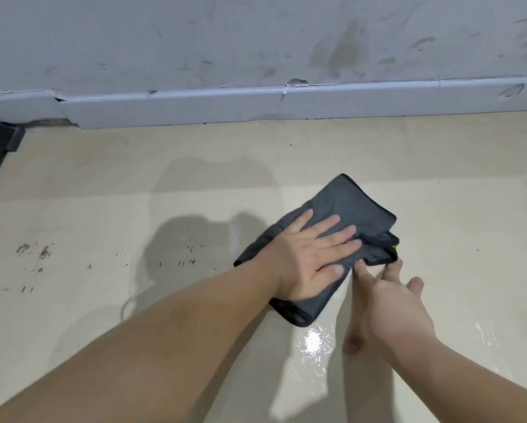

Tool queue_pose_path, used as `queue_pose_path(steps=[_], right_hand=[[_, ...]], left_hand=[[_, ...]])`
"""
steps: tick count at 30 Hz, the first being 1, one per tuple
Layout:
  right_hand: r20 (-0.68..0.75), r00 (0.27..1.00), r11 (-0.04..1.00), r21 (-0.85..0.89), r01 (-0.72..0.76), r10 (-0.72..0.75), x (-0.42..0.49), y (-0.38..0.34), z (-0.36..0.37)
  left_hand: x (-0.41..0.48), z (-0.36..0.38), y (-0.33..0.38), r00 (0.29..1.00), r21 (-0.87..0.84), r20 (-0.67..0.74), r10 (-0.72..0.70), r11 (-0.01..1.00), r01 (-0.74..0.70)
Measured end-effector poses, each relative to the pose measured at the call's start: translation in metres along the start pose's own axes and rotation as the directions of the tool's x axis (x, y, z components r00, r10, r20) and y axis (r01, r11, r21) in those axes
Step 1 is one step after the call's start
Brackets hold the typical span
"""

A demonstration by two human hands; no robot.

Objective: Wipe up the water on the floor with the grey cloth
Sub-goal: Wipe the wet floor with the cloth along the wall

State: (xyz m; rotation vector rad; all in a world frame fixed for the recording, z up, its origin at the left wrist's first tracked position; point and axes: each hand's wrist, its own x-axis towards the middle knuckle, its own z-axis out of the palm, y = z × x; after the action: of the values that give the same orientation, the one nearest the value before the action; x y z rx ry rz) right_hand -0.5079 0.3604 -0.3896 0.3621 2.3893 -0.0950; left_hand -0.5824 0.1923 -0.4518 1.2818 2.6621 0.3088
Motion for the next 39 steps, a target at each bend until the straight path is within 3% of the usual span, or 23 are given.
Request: queue_pose_path(steps=[2,4,7,9,11,14,20,23,25,26,27,28,30,31,33,36,39], right_hand=[[0.014,1.000,0.998,0.064,-0.015,0.014,-0.001,0.001,-0.002],[0.011,1.000,0.997,0.077,-0.022,0.021,0.001,0.000,-0.003],[0.002,1.000,0.997,0.066,-0.027,0.027,0.003,-0.002,-0.003],[0.008,0.999,0.997,0.061,-0.040,0.039,0.003,-0.001,-0.003],[0.012,0.999,0.998,0.055,-0.032,0.031,0.003,0.001,-0.003],[0.005,1.000,0.999,0.047,-0.025,0.024,0.002,-0.002,-0.003],[0.012,1.000,0.999,0.050,0.002,-0.002,-0.003,-0.002,-0.006],[-0.007,1.000,1.000,0.025,0.008,-0.008,-0.007,0.000,-0.004],[-0.035,0.999,1.000,0.007,0.020,-0.019,-0.009,0.001,-0.004],[-0.036,0.999,1.000,0.003,0.026,-0.026,-0.010,-0.001,-0.003],[-0.040,0.999,1.000,0.005,0.020,-0.019,-0.009,-0.001,-0.002],[-0.045,0.999,1.000,0.013,0.010,-0.010,-0.010,-0.001,-0.001],[-0.047,0.999,1.000,-0.004,-0.017,0.017,-0.016,-0.008,-0.003],[-0.076,0.997,0.999,-0.042,-0.023,0.020,-0.018,-0.012,-0.003],[-0.154,0.986,0.990,-0.138,0.036,-0.057,-0.024,-0.035,-0.003],[-0.044,0.950,0.943,-0.148,0.299,-0.308,-0.032,-0.090,0.000],[0.074,0.949,0.945,-0.094,0.313,-0.307,-0.040,-0.138,0.006]], left_hand=[[-0.010,-0.004,-0.031,1.000,0.073,-0.001,-0.020,0.997,0.020],[-0.015,-0.012,-0.060,0.961,0.076,-0.011,-0.275,0.958,0.275],[-0.011,-0.020,-0.083,0.720,-0.014,-0.072,-0.690,0.723,0.691],[-0.005,-0.022,-0.082,0.627,-0.011,-0.079,-0.775,0.629,0.777],[0.000,-0.021,-0.074,0.604,-0.031,-0.074,-0.794,0.607,0.794],[-0.011,-0.008,-0.041,0.655,-0.046,-0.089,-0.751,0.660,0.750],[-0.050,0.019,0.078,0.907,0.043,-0.030,-0.420,0.906,0.421],[-0.082,0.023,0.072,0.967,-0.049,-0.021,-0.254,0.966,0.253],[-0.108,0.017,0.040,0.967,-0.036,-0.042,-0.251,0.968,0.249],[-0.125,0.011,0.024,0.935,-0.016,-0.004,-0.356,0.934,0.356],[-0.139,0.009,0.013,0.851,-0.007,0.035,-0.524,0.851,0.524],[-0.152,0.008,0.009,0.707,-0.020,0.018,-0.707,0.706,0.708],[-0.174,0.009,0.023,0.442,-0.077,-0.010,-0.897,0.441,0.894],[-0.180,0.010,0.035,0.397,-0.099,-0.001,-0.918,0.395,0.913],[-0.191,0.012,0.055,0.464,-0.073,0.030,-0.885,0.461,0.884],[-0.207,0.010,0.050,0.678,0.002,0.079,-0.731,0.680,0.733],[-0.222,0.006,0.023,0.784,0.009,0.120,-0.609,0.791,0.612]])
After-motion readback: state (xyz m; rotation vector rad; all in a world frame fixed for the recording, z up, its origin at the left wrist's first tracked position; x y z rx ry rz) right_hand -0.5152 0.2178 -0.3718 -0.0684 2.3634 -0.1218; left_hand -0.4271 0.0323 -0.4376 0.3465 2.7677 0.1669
